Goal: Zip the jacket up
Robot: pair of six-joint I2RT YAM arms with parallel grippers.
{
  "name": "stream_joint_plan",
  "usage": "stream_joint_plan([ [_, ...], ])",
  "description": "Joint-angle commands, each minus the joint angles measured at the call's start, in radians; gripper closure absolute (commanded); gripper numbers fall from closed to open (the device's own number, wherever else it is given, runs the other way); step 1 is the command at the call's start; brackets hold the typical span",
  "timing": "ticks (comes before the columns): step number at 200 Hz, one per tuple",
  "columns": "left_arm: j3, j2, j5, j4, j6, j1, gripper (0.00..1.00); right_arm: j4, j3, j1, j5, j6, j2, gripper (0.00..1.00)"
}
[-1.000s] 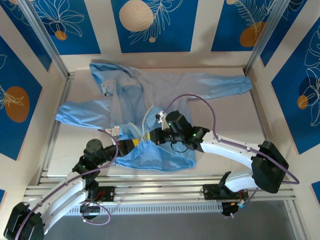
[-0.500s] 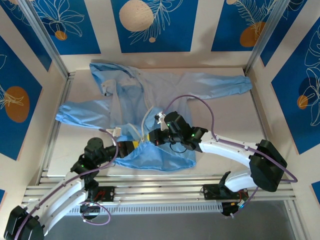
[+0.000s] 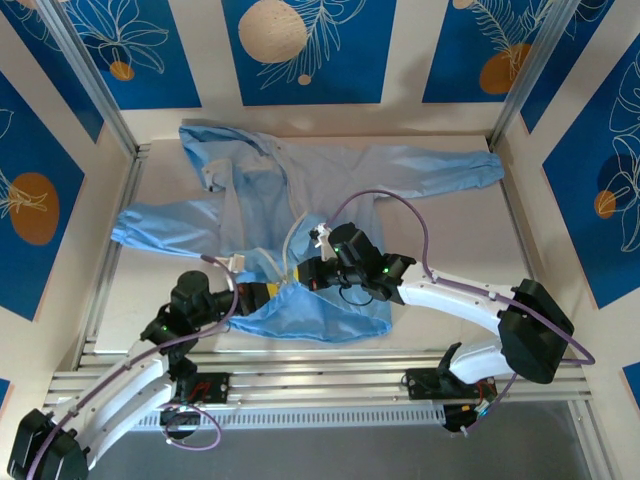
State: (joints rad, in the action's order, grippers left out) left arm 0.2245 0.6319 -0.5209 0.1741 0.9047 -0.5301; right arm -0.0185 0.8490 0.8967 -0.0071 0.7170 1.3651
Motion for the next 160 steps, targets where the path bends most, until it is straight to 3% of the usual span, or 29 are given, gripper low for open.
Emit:
stream_joint_plan([
  [1, 0.042, 0.016, -0.046, -0.073, -0.053, 0.009, 1.00, 0.031, 0.013, -0.003, 0.007, 0.019, 0.001, 1.00],
  [39, 0.094, 0.038, -0.047, -0.163, -0.145, 0.010, 1.00, 0.059, -0.018, -0.002, -0.002, 0.071, 0.015, 1.00],
  [71, 0.126, 0.022, -0.030, -0.209, -0.173, 0.010, 0.62, 0.103, -0.055, 0.000, -0.001, 0.120, 0.016, 1.00],
  [108, 0.135, -0.069, 0.053, -0.280, -0.132, 0.010, 0.42, 0.100, -0.058, -0.002, -0.006, 0.130, 0.016, 1.00],
  [132, 0.097, -0.136, 0.096, -0.261, -0.047, 0.009, 0.38, 0.101, -0.060, -0.004, -0.011, 0.134, 0.017, 1.00],
  [160, 0.016, -0.185, 0.094, -0.112, 0.046, -0.001, 0.40, 0.116, -0.065, -0.004, -0.021, 0.148, 0.024, 1.00],
])
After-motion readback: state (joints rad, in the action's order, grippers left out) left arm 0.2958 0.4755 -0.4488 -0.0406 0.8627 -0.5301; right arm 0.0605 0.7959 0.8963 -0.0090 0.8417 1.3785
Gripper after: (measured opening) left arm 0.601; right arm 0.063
